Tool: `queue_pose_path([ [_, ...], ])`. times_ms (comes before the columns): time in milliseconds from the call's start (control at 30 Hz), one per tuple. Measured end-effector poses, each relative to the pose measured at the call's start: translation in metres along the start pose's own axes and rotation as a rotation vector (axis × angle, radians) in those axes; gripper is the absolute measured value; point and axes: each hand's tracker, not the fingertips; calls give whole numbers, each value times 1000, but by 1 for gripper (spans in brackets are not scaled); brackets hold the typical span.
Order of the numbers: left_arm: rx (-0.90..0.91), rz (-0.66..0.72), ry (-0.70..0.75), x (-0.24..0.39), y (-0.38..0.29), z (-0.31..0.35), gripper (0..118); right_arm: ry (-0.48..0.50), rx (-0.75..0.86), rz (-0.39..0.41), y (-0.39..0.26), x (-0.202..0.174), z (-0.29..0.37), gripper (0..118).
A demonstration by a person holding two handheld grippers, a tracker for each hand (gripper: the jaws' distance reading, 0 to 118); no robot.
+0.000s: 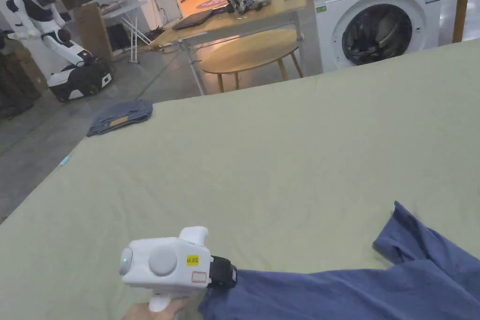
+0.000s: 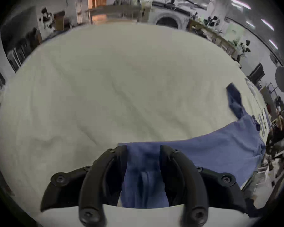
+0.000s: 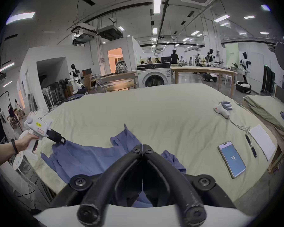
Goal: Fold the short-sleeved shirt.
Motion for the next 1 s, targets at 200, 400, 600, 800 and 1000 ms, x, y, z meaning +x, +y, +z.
queue_pose_path([
  [200, -5, -19, -25, 5, 5, -4, 0, -52, -48, -68, -14, 20, 7, 0],
  [400, -13, -159, 90, 20, 5, -18, 0, -186, -202, -214, -51, 34, 10, 62],
  [600, 6, -162, 102, 36, -11, -10, 0, -177, -366, -469, -114, 59, -29, 15],
  [800, 62, -77, 28, 28, -19, 1, 0, -129, -308, -540, -122, 56, -28, 7],
  [1000, 491, 15, -139, 30, -31, 128, 0, -8, -135, -336, -43, 38, 4, 7],
])
